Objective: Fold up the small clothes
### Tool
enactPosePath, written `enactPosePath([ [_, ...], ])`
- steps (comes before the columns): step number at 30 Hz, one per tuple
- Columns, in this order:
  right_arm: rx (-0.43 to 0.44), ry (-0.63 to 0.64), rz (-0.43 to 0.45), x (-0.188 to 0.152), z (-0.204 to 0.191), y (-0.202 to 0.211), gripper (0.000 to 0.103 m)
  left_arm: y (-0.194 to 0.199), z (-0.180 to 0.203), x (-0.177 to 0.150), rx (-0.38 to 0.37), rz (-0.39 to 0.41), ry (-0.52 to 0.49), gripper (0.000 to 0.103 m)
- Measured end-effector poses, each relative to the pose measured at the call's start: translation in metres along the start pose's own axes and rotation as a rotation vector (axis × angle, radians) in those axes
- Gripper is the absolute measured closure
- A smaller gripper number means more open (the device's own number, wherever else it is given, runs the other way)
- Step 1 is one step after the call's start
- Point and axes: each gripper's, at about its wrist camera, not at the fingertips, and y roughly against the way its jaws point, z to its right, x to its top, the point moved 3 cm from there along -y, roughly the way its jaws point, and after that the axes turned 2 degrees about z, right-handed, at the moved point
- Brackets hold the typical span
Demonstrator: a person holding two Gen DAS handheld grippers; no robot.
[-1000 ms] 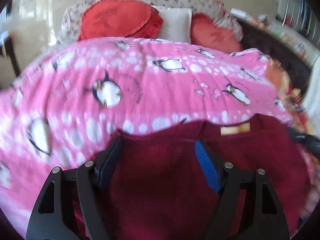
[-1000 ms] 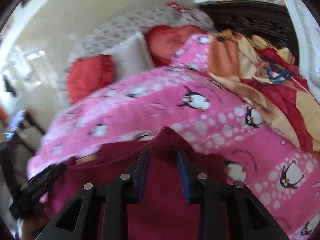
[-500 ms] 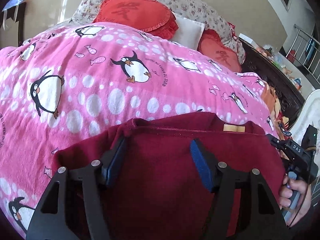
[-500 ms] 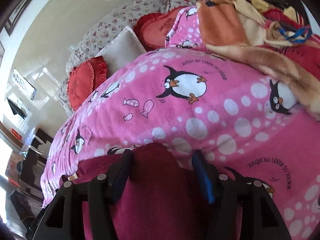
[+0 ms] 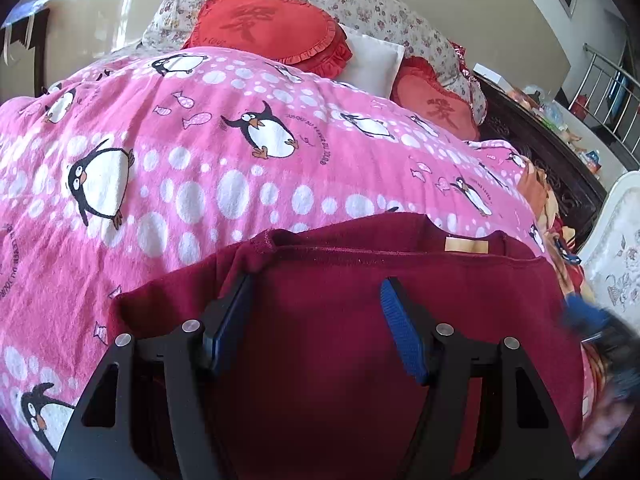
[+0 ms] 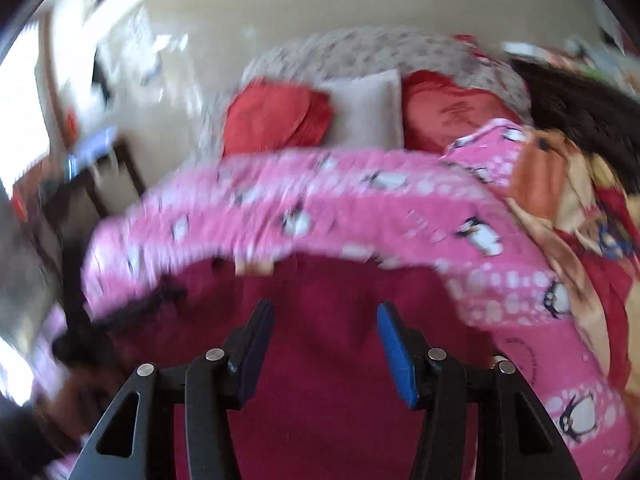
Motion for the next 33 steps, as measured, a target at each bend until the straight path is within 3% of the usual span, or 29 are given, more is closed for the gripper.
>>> enactPosePath([
  [2,-0.036,0.017,-0.07,-0.019,0.006,-0.031,0.042,0.0,0.0,0.0,-0.012,0.003,0.01,0.037],
  [5,-0.01,0.029,-0.03,-0.023,0.003,-0.032,0.033,-0.001,-0.002,0.001,-0.025,0.004,0.024,0.037],
  [11,-0.028,0.038,-0.02,-0.026,0.002,-0.034,0.031,-0.007,0.002,0.002,0.011,-0.008,-0.007,0.037],
  [22,0.03,0.001,0.0,-0.023,0.004,-0.03,0.029,-0.006,0.0,0.002,0.005,-0.005,-0.002,0.037],
  [33,0.029,0.004,-0.002,-0.023,0.002,-0.031,0.028,-0.007,0.0,0.002,0.003,-0.005,-0.002,0.037],
])
